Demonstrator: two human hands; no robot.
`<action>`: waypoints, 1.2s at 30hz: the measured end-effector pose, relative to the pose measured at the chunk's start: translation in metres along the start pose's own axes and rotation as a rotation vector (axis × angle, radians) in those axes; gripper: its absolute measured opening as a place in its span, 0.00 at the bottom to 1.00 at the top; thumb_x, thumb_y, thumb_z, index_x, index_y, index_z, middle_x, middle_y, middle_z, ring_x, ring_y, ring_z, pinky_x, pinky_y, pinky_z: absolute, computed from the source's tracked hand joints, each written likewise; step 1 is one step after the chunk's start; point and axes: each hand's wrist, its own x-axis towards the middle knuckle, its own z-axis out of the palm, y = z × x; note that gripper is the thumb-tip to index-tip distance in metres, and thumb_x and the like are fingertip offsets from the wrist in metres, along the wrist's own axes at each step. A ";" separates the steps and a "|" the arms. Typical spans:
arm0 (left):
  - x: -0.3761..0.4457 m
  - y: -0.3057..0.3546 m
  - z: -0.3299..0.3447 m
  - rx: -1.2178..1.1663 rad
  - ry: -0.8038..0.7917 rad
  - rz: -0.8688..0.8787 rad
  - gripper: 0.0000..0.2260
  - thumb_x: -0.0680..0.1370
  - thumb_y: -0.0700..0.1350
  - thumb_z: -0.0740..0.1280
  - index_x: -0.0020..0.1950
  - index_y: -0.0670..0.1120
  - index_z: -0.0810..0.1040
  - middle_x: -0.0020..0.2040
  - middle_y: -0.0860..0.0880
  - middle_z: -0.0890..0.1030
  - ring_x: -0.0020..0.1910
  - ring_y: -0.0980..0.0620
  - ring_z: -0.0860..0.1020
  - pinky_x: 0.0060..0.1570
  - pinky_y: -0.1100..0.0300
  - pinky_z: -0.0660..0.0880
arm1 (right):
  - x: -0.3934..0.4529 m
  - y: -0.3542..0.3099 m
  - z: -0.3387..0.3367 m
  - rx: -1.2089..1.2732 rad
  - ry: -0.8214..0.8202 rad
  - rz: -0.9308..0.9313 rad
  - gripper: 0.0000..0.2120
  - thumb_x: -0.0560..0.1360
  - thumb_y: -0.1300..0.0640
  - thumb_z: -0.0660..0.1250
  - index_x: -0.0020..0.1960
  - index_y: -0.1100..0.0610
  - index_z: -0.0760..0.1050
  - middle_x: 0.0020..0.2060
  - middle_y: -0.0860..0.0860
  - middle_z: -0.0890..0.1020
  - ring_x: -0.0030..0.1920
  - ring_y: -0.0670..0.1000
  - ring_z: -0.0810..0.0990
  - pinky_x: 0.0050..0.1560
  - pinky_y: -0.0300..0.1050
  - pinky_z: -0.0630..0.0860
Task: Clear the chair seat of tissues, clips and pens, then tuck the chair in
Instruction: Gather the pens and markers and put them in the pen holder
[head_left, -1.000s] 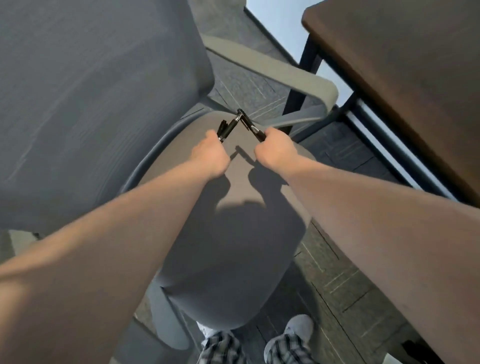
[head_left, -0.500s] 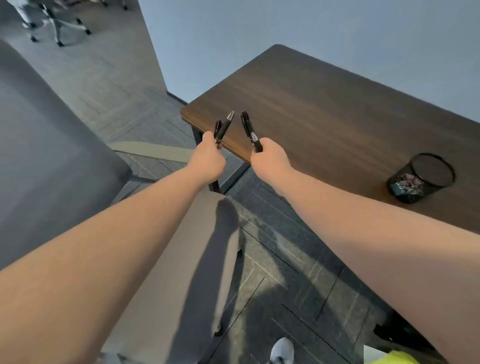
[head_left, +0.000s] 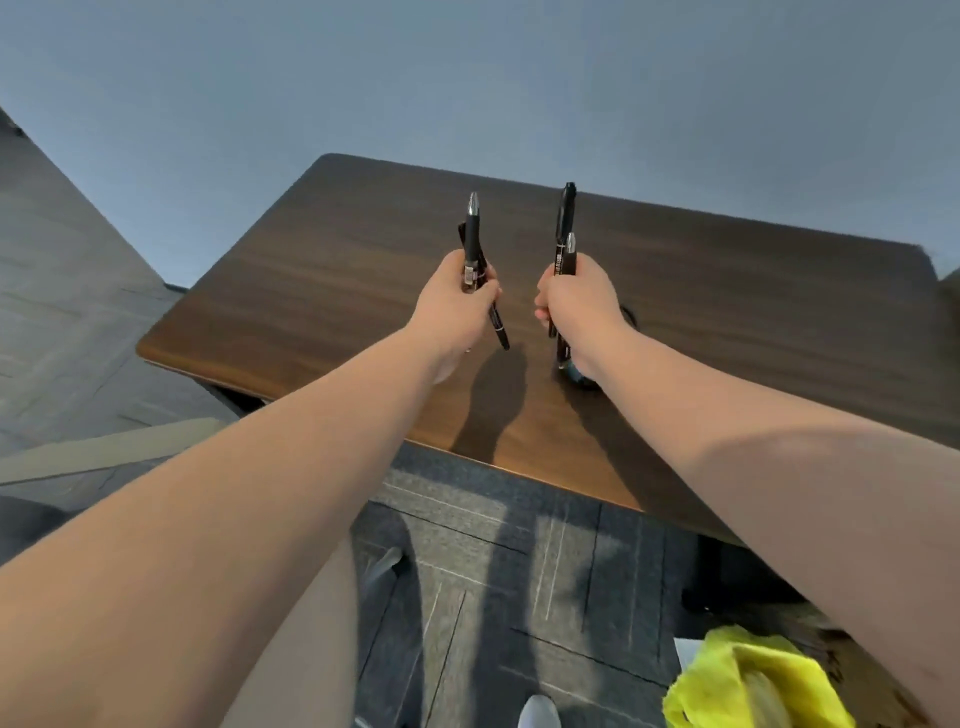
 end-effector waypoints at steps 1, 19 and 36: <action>0.003 0.001 0.008 -0.008 -0.009 -0.002 0.05 0.78 0.39 0.61 0.47 0.49 0.71 0.46 0.47 0.78 0.44 0.49 0.75 0.42 0.57 0.72 | 0.003 0.002 -0.007 0.040 -0.003 0.009 0.11 0.75 0.65 0.55 0.37 0.54 0.68 0.34 0.52 0.74 0.36 0.52 0.72 0.39 0.47 0.72; 0.069 -0.003 0.129 0.043 -0.041 -0.038 0.05 0.76 0.39 0.64 0.48 0.48 0.72 0.45 0.49 0.78 0.45 0.49 0.77 0.49 0.55 0.76 | 0.085 0.038 -0.071 0.273 0.023 0.077 0.12 0.72 0.71 0.54 0.39 0.55 0.67 0.34 0.51 0.71 0.35 0.51 0.70 0.42 0.47 0.72; 0.075 -0.022 0.148 0.123 -0.081 -0.119 0.05 0.78 0.40 0.61 0.52 0.47 0.70 0.44 0.51 0.75 0.40 0.55 0.73 0.36 0.63 0.69 | 0.096 0.066 -0.065 0.058 0.000 0.095 0.12 0.72 0.69 0.57 0.42 0.52 0.69 0.41 0.51 0.74 0.45 0.55 0.75 0.52 0.51 0.77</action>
